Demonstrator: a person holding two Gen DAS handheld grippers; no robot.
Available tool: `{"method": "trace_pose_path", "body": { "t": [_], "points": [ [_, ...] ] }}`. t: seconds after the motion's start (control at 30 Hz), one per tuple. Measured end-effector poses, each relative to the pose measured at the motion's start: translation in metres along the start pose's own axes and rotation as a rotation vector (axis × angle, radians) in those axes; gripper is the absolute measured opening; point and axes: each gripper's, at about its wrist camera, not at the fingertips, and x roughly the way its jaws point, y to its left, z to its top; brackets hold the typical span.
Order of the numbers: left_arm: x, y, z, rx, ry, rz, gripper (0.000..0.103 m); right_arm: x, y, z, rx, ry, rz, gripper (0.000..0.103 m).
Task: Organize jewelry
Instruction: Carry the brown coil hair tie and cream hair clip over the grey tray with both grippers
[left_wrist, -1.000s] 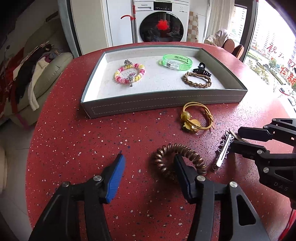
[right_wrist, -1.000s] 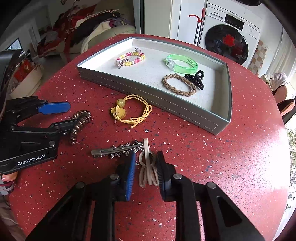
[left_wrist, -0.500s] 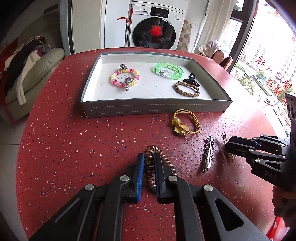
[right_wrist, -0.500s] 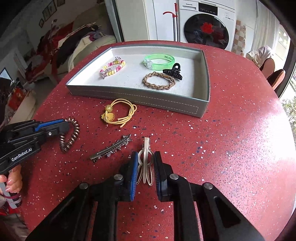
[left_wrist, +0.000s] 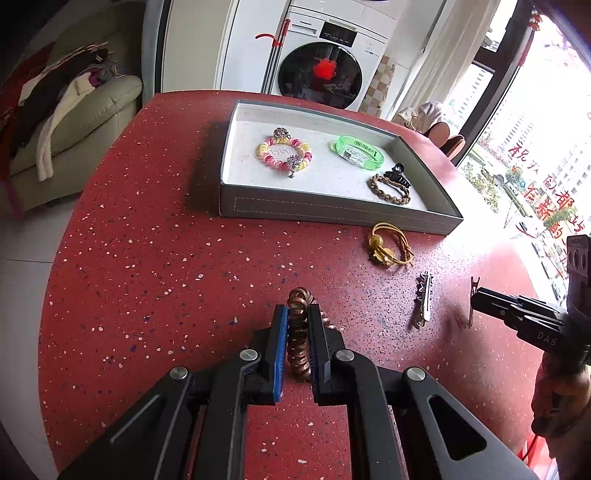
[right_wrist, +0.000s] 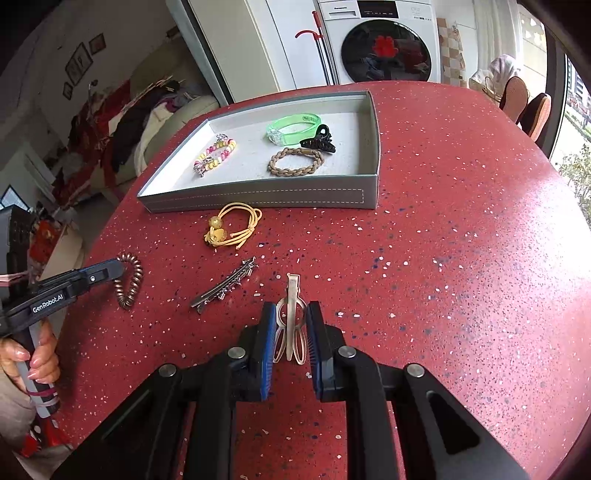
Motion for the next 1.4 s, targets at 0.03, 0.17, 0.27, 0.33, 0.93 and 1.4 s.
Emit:
{"method": "trace_pose_path", "body": {
  "t": [0.03,0.17,0.27,0.33,0.93,1.4],
  "points": [
    [-0.001,0.002,0.000,-0.005,-0.001,-0.001,0.030,0.000,-0.001,0.000,0.010,-0.001,0.005,0.018],
    [-0.007,0.009,-0.001,-0.015,-0.003,-0.017,0.030,-0.004,-0.008,-0.001,0.049,-0.006,0.022,0.018],
    [-0.011,0.016,-0.002,-0.028,-0.005,-0.045,0.029,-0.006,-0.010,-0.002,0.066,-0.011,0.031,0.018],
    [-0.014,0.020,-0.003,-0.036,-0.008,-0.061,0.030,-0.005,-0.010,-0.003,0.073,-0.013,0.037,0.018],
    [-0.029,0.023,0.005,-0.046,-0.038,-0.085,0.030,-0.015,-0.007,-0.002,0.094,-0.042,0.063,0.018],
    [-0.033,-0.007,0.060,0.034,-0.121,-0.063,0.029,-0.027,0.000,0.051,0.074,-0.108,0.042,0.018]
  ]
}}
